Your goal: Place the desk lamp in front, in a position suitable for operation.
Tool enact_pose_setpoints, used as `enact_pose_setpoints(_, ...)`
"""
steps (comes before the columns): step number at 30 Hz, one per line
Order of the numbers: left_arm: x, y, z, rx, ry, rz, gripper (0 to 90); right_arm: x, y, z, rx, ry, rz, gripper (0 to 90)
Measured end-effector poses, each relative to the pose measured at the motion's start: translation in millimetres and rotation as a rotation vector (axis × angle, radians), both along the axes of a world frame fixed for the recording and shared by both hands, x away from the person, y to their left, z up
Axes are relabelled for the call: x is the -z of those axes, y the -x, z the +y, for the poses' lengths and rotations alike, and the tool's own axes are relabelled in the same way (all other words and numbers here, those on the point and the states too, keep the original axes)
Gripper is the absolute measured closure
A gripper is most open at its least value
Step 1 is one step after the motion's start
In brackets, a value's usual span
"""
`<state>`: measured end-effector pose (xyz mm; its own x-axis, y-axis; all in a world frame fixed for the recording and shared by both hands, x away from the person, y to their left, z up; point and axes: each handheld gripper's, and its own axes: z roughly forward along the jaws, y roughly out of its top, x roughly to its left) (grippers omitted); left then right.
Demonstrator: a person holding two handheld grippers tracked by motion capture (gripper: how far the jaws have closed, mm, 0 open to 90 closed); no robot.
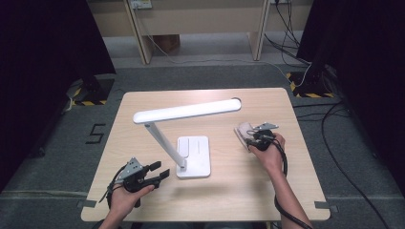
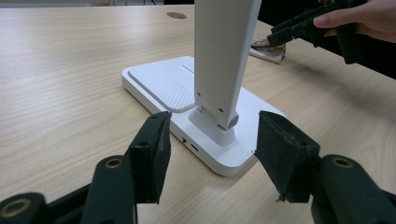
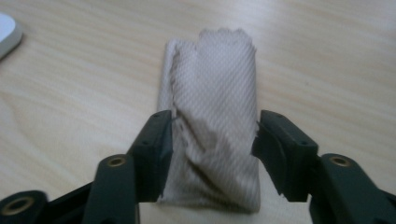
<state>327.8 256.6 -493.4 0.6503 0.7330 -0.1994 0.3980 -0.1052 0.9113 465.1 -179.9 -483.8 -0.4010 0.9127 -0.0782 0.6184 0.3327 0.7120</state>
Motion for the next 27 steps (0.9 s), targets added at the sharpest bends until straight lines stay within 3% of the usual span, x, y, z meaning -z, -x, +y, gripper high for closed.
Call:
enact_pose_setpoints(2, 0.1, 0.3, -0.2, 0.0, -0.001, -0.001, 44.2, 1.3, -4.5, 2.8, -0.004, 0.005, 0.004, 42.0)
enact_pose_setpoints(6, 0.5, 0.2, -0.2, 0.002, -0.002, 0.0, 44.2, 11.9, -13.6, 4.0, -0.001, 0.02, 0.059, 40.8)
enact_pose_setpoints(10, 0.2, -0.1, -0.6, 0.008, 0.0, -0.004, 44.2, 18.3, -16.4, 0.4, 0.017, -0.015, 0.076, 40.8)
enact_pose_setpoints(12, -0.1, -0.2, -0.8, 0.01, -0.001, -0.006, 44.3, 18.8, -15.4, -0.2, 0.024, -0.023, 0.072, 45.3)
enact_pose_setpoints(18, -3.2, 2.3, -1.3, 0.015, -0.013, -0.018, 44.3, 17.4, -12.6, -3.1, 0.016, -0.006, 0.063, 74.3)
enact_pose_setpoints(20, -4.6, 3.6, -2.5, 0.024, -0.029, -0.024, 44.5, 17.2, -11.9, -3.3, 0.015, 0.001, 0.058, 78.1)
enact_pose_setpoints(24, -13.6, 11.2, -10.6, 0.081, -0.084, -0.067, 46.1, 8.8, -5.7, 0.9, -0.014, 0.015, 0.061, 80.2)
enact_pose_setpoints(27, -24.3, 19.9, -22.3, 0.16, -0.132, -0.128, 47.0, -2.9, 8.6, 8.4, -0.091, 0.037, 0.046, 80.2)
